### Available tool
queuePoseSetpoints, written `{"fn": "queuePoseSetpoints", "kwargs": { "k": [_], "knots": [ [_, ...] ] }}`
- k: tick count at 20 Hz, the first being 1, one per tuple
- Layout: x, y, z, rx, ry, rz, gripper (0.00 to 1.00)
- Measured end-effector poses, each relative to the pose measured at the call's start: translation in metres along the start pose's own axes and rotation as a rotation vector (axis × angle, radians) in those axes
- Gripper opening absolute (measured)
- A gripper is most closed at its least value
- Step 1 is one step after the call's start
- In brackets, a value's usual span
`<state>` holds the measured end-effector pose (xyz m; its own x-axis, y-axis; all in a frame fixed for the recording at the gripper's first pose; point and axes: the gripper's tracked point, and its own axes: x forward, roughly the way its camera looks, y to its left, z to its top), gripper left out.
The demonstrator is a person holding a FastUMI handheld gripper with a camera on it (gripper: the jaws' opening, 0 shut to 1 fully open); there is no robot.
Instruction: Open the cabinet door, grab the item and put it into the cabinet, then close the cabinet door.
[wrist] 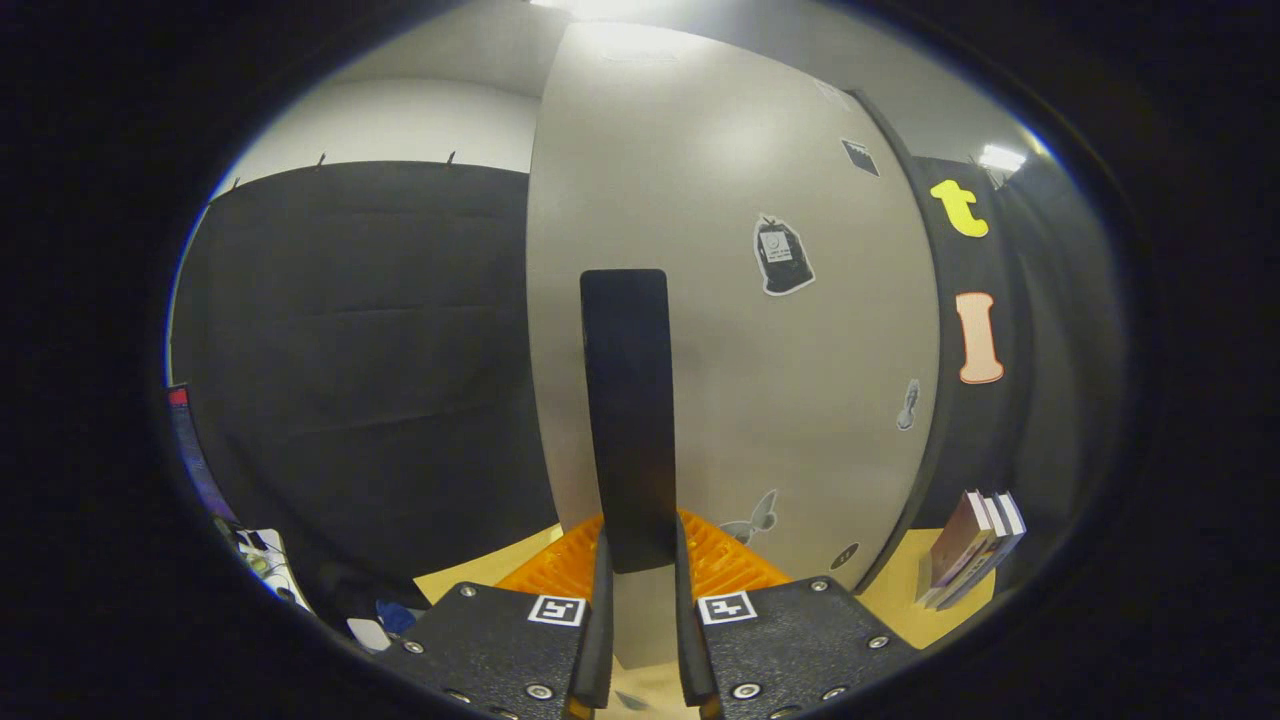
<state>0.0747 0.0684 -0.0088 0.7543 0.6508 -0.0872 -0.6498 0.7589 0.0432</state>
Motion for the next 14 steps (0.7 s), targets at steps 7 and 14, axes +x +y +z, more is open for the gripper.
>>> {"fn": "queuePoseSetpoints", "kwargs": {
  "k": [7, 14],
  "knots": [
    [-0.020, -0.012, -0.001, 0.005, -0.021, 0.030, 0.27],
    [-0.036, -0.025, -0.002, -0.102, -0.045, -0.059, 0.27]
  ]
}}
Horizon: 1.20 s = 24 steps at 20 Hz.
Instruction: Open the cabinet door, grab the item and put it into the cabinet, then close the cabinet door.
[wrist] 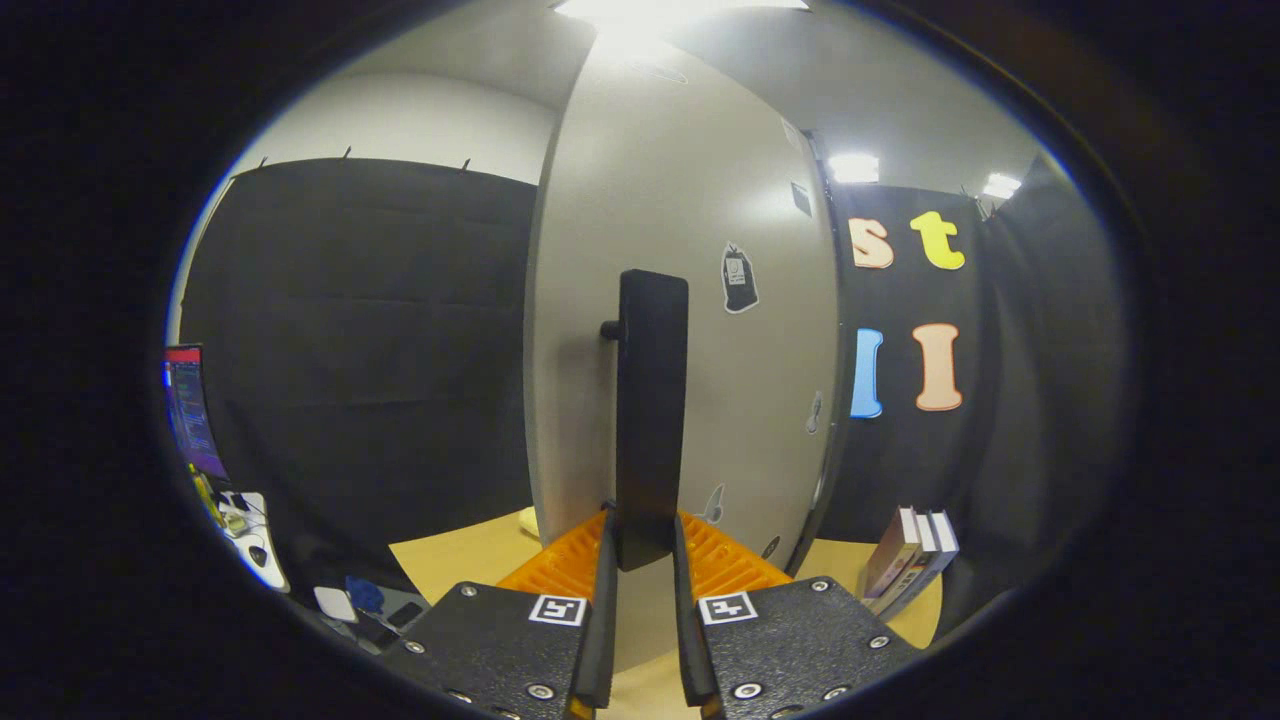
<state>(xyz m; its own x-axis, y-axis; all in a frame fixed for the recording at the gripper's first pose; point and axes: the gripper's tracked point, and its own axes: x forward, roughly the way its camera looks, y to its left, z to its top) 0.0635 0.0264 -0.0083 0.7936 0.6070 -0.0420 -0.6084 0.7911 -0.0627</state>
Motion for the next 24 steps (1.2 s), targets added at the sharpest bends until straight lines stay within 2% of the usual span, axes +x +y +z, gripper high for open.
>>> {"fn": "queuePoseSetpoints", "kwargs": {
  "k": [3, 11, 12, 17, 19, 24],
  "knots": [
    [-0.004, -0.002, 0.000, 0.030, -0.005, -0.019, 0.27],
    [-0.021, -0.019, -0.004, 0.093, -0.002, -0.101, 0.33],
    [-0.024, -0.020, -0.005, 0.098, 0.000, -0.113, 0.36],
    [-0.044, -0.057, -0.010, 0.115, -0.013, -0.280, 0.55],
    [-0.051, -0.067, -0.011, 0.130, -0.025, -0.335, 0.66],
    [-0.074, -0.093, -0.015, 0.135, -0.059, -0.496, 0.68]
  ]
}}
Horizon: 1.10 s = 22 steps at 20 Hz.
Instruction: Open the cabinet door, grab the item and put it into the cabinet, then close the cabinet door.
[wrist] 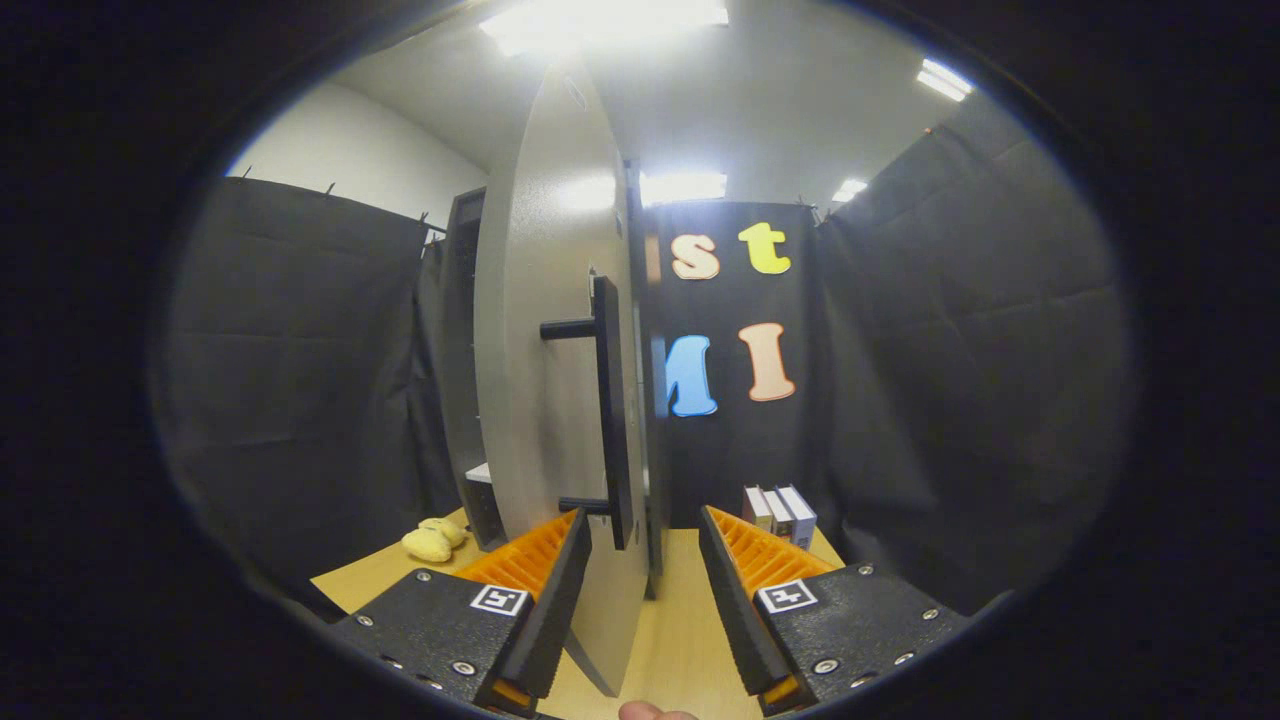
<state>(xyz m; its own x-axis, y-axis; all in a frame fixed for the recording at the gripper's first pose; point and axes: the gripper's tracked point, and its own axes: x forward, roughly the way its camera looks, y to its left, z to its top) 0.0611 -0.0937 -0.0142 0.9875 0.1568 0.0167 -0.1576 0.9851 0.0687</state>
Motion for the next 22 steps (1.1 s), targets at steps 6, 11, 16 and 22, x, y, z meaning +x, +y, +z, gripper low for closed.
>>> {"fn": "queuePoseSetpoints", "kwargs": {
  "k": [6, 11, 16, 22],
  "knots": [
    [-0.012, -0.015, -0.012, -0.058, -0.025, -0.173, 0.90],
    [-0.054, 0.015, -0.075, -0.113, 0.018, -0.266, 0.93],
    [-0.042, 0.121, -0.190, -0.002, 0.106, -0.148, 0.93],
    [0.019, 0.196, -0.309, 0.057, 0.179, -0.106, 0.93]
  ]
}}
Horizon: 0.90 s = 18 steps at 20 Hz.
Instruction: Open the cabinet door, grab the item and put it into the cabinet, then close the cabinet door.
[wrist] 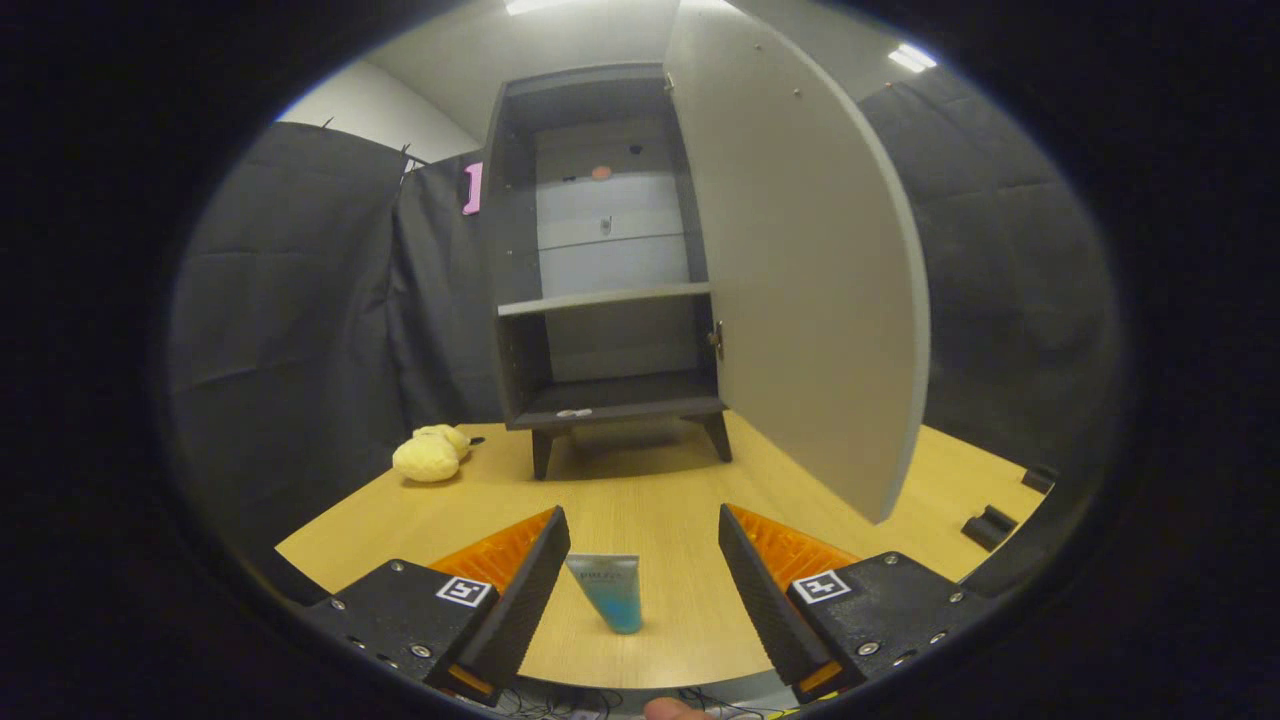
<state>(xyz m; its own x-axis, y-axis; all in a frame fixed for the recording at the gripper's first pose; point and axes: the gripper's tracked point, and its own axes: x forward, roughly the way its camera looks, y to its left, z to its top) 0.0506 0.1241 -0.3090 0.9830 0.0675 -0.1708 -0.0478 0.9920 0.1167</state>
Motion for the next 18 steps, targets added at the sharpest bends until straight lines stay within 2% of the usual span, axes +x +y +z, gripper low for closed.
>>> {"fn": "queuePoseSetpoints", "kwargs": {
  "k": [8, 9, 12, 15, 18],
  "knots": [
    [0.049, 0.015, -0.087, 0.014, 0.130, -0.059, 0.92],
    [0.051, 0.014, -0.087, 0.003, 0.128, -0.072, 0.88],
    [0.050, 0.017, -0.076, -0.005, 0.100, -0.066, 0.53],
    [0.051, 0.021, -0.069, 0.006, 0.108, -0.056, 0.51],
    [0.051, 0.023, -0.040, 0.017, 0.103, -0.046, 0.51]
  ]
}}
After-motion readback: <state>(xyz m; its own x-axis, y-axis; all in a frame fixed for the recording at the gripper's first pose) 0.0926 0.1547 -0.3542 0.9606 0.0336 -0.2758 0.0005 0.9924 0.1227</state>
